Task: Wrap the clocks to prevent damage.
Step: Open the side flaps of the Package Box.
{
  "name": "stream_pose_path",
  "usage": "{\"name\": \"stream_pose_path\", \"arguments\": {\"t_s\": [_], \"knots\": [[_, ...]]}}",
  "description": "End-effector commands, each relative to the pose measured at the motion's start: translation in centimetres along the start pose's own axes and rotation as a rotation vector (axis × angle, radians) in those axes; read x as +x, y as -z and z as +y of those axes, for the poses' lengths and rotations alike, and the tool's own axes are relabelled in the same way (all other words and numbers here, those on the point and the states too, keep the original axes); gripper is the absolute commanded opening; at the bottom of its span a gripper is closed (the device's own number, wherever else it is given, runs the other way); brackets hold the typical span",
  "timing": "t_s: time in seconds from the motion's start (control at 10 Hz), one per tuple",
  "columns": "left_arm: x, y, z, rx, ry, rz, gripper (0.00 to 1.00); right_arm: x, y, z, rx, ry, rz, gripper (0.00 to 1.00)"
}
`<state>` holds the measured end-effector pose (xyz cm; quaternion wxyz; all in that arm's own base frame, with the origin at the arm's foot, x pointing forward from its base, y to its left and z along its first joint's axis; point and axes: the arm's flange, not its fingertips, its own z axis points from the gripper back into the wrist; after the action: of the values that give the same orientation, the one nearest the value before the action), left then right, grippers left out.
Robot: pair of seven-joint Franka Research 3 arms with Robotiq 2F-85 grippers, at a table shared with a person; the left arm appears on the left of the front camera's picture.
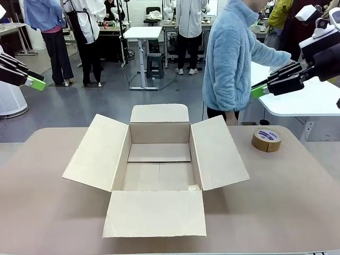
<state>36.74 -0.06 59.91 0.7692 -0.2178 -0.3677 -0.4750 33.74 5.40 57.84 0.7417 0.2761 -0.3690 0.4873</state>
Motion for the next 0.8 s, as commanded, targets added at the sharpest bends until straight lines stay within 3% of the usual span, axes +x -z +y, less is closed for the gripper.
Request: {"name": "stream_pose_path", "arguments": {"t_s": [0.0,0.6,0.7], "knots": [[-0.79,-0.20,-0.14,0.003,0.039,-0.009,0.00,-0.17,0.58,0.06,0.018,0.000,-0.001,0.00],[-0.64,0.09,-0.23,-0.011,0.032,-0.012,0.00,-0.14,0.80,0.07,0.035,0.007,0.007,0.00],[-0.26,0.44,-0.59,0.015,-0.030,0.015,0.00,0.18,1.24,0.21,0.003,0.100,-0.020,0.00]]}}
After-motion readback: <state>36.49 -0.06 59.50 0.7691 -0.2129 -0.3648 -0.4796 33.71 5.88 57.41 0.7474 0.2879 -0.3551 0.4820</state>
